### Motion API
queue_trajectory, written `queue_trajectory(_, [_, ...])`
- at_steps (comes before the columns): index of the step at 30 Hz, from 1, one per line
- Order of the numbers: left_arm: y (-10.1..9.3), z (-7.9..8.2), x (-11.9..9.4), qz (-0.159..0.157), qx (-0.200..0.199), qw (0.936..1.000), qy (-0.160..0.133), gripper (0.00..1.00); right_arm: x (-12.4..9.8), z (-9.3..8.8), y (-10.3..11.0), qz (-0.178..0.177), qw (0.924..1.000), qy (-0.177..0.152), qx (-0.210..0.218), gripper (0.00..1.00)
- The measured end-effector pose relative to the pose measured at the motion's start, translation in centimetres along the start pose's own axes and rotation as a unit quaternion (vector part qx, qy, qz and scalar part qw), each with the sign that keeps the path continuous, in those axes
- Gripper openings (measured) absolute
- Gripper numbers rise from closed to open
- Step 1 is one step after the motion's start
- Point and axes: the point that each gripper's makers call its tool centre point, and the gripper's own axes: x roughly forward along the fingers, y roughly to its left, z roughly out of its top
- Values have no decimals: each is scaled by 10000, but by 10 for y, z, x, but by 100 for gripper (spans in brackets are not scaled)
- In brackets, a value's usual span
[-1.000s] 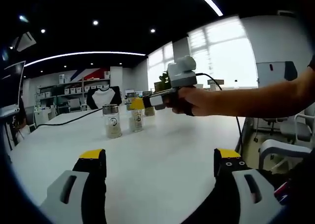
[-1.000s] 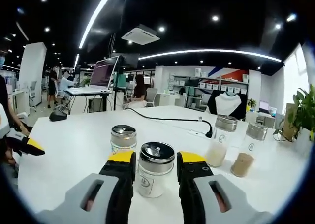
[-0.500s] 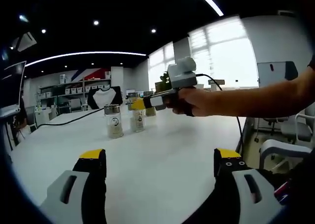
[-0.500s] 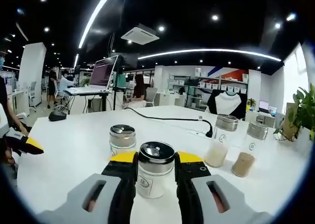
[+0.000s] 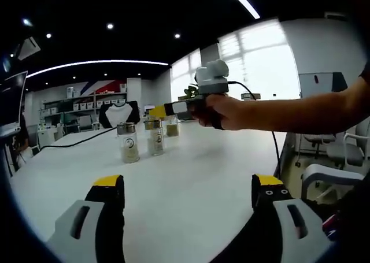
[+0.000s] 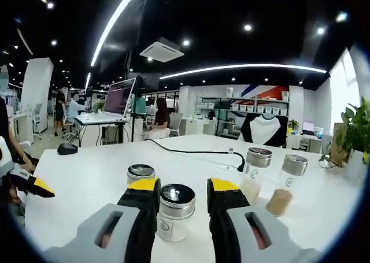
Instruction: Rotate the seasoning bottle until the label or dispensing opening points toward the visible target arrow and the bottle remains upright within the marked orientation range
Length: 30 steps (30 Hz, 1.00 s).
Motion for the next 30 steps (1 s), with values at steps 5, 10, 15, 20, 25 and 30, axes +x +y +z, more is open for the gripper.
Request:
queue_trajectory(5, [0,3,-1,4,106,9999,-54,90,-1,-2,-18,-204,9998,23,6,32])
queue_trajectory(10, [2,2,-2,47,176,9998,-15,86,-3,-5,-37,-457,9987,25,217,32])
queue_trajectory(15, [3,2,-2,122,281,9995,-49,86,-2,-11,-51,-609,9979,67,229,32])
queue_trajectory(20, [2,0,0,109,93,9999,-22,91,5,-16,-63,-748,9971,170,32,33])
queue_trajectory(25, [3,3,0,162,271,9995,-57,91,13,-18,-72,-830,9963,199,-4,34])
queue_trajectory(30, [4,6,0,173,189,9996,-133,94,22,-16,-80,-950,9953,192,-65,37])
